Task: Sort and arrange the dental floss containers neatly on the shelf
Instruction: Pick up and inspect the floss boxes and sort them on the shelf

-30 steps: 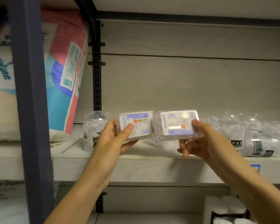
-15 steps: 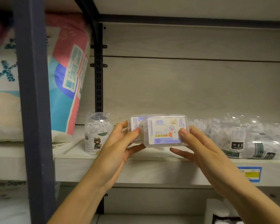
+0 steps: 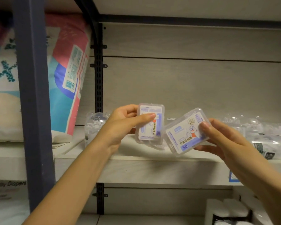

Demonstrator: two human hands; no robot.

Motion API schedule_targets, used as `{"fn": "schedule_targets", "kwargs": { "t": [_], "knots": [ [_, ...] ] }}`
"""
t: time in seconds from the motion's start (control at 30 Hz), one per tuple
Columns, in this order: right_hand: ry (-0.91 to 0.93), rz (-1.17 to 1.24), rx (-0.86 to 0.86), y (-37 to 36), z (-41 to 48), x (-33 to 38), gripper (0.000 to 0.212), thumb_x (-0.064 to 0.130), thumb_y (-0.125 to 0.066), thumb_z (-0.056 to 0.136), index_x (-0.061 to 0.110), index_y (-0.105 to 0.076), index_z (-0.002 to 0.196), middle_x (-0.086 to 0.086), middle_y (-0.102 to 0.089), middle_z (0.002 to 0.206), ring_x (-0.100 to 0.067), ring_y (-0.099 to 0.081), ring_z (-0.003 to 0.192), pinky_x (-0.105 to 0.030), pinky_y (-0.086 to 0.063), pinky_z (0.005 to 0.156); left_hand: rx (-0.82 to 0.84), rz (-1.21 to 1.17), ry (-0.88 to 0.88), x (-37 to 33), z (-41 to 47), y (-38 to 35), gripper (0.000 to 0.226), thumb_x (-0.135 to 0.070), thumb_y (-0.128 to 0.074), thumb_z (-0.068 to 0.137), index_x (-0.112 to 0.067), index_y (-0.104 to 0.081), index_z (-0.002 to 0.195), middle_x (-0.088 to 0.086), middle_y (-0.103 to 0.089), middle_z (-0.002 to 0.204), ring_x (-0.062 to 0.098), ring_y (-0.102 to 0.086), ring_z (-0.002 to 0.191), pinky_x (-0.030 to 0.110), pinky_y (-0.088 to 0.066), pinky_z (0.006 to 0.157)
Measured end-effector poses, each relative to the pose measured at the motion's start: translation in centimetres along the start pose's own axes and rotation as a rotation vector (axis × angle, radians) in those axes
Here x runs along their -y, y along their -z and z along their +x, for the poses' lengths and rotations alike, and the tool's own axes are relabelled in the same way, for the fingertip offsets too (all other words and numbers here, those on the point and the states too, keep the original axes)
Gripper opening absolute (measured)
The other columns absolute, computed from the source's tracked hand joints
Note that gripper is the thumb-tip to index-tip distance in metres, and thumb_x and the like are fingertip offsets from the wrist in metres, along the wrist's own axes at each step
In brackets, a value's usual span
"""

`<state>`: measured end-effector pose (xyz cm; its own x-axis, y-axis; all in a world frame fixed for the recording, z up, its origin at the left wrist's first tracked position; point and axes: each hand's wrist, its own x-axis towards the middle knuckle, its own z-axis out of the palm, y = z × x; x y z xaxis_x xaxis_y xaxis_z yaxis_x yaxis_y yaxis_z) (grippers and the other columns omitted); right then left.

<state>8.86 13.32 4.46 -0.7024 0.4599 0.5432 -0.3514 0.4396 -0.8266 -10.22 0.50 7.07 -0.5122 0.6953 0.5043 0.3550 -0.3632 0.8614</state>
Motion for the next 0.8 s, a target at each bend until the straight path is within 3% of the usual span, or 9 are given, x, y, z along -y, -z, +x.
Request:
{"fn": "schedule_targets", "kwargs": {
  "t": [0.17,0.3,0.4,0.53,0.67,0.8],
  "knots": [
    [-0.025,-0.016,0.015,-0.6,0.5,-0.5,0.036,0.043,-0.055,0.081,0.013,-0.066,0.098,-0.001,-0.074,0.089,-0.011,-0.068,0.087,-0.024,-0.055,0.081,0.321,0.295,0.045,-0.7,1.4,-1.0,0.027,-0.032,-0.058,0.088,-0.011,-0.07,0.101,0.006,-0.072,0.092,0.013,-0.065,0.077,0.023,-0.05,0.063],
    [-0.028,-0.025,-0.017,-1.8,1.0,-1.0,0.041,0.039,-0.051,0.077,0.01,-0.064,0.102,-0.001,-0.073,0.089,-0.012,-0.067,0.09,-0.023,-0.051,0.087,0.457,0.386,0.056,-1.1,2.4,-1.9,0.039,-0.033,-0.05,0.091,-0.004,-0.063,0.114,0.022,-0.068,0.109,0.022,-0.062,0.087,0.037,-0.046,0.074],
    [-0.064,0.051,-0.042,-2.1,1.2,-1.2,0.042,0.04,-0.051,0.076,0.009,-0.062,0.103,0.002,-0.073,0.083,-0.006,-0.068,0.082,-0.019,-0.055,0.074,0.501,0.395,0.079,-1.2,2.7,-2.2,0.045,-0.039,-0.05,0.087,-0.008,-0.064,0.117,0.022,-0.067,0.113,0.022,-0.062,0.091,0.041,-0.046,0.082],
    [-0.089,0.126,-0.073,-2.7,1.4,-1.3,0.033,0.035,-0.047,0.088,0.008,-0.058,0.103,0.002,-0.072,0.08,-0.006,-0.069,0.079,-0.017,-0.055,0.065,0.451,0.438,0.125,-0.9,3.3,-2.7,0.051,-0.048,-0.041,0.093,-0.007,-0.066,0.107,0.017,-0.071,0.099,0.021,-0.063,0.082,0.035,-0.044,0.072],
    [-0.082,0.271,-0.183,-2.9,1.6,-1.6,0.038,0.035,-0.047,0.091,0.002,-0.057,0.106,-0.004,-0.074,0.089,-0.01,-0.07,0.085,-0.023,-0.057,0.072,0.251,0.08,0.228,-0.5,2.9,-2.7,0.055,-0.061,-0.057,0.075,-0.012,-0.059,0.101,0.006,-0.061,0.096,0.015,-0.057,0.074,0.023,-0.045,0.057],
    [-0.054,0.317,-0.249,-3.9,1.7,-1.6,0.041,0.034,-0.046,0.091,-0.003,-0.053,0.108,-0.011,-0.071,0.096,-0.012,-0.07,0.087,-0.02,-0.057,0.069,0.143,0.052,0.108,0.0,1.1,-2.7,0.074,-0.062,-0.072,0.05,-0.016,-0.055,0.105,-0.004,-0.065,0.094,0.012,-0.063,0.082,0.025,-0.05,0.068]
  ]
}}
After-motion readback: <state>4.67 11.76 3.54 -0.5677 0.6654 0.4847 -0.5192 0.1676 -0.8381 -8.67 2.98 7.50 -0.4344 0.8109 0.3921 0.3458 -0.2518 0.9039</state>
